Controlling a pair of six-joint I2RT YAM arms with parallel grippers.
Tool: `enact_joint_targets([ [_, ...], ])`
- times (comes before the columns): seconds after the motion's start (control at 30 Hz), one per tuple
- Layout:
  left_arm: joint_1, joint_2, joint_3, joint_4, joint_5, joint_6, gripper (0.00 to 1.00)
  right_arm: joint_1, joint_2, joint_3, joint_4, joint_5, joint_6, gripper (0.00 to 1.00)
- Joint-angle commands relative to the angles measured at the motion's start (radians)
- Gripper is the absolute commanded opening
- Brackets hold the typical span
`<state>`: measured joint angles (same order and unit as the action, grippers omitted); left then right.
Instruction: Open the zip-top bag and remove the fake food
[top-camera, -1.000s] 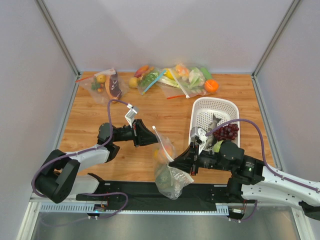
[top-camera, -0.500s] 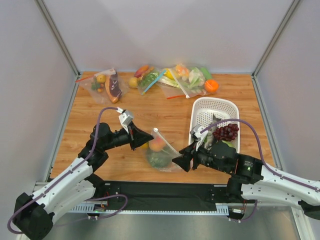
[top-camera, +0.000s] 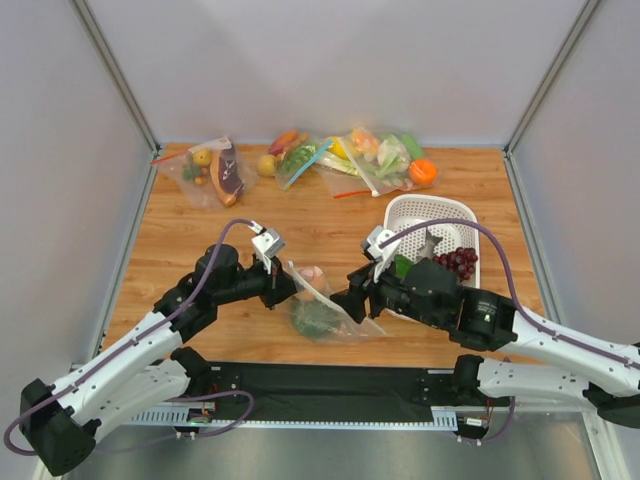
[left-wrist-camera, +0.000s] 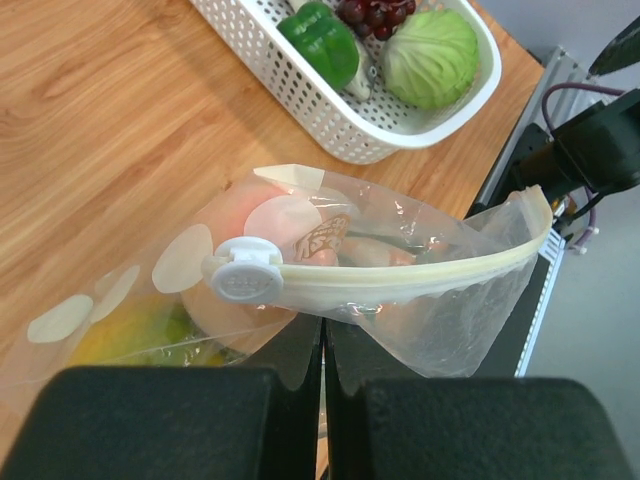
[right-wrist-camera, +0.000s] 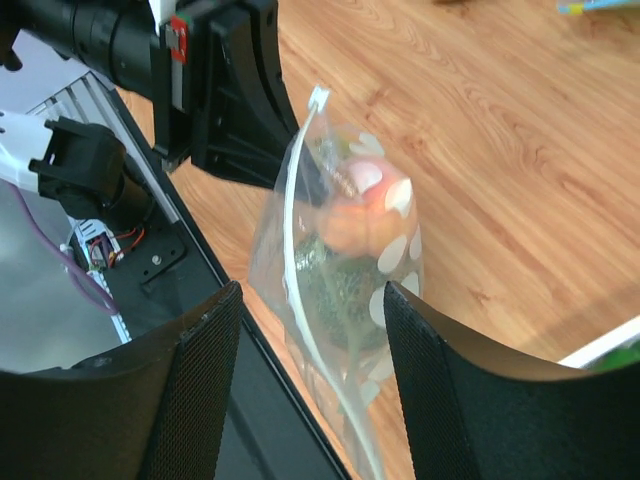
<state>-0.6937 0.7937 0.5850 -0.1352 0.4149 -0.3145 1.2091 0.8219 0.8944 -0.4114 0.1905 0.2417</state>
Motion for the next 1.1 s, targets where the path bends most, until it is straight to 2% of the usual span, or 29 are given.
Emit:
enact_joint_targets([
  [0.0,-0.010,-0.028,0.065,-0.112,-0.027,0.029,0.00,-0.002,0.074,0.099,-0.006,0.004,-0.070,0.60],
  [0.43,-0.018,-0.022,0.214,-0.389,0.038,0.117,0.00,-0.022,0.312,0.308,-0.017,-0.066,0.004,0.47],
  [0.7,-0.018,-0.048,0.213,-0.389,0.054,0.147,0.00,-0.022,0.384,0.321,0.077,-0.174,0.024,0.43],
  [1.07,-0.017,-0.077,0.200,-0.374,0.124,0.155,0.00,-0.022,0.470,0.337,0.151,-0.200,0.025,0.40],
])
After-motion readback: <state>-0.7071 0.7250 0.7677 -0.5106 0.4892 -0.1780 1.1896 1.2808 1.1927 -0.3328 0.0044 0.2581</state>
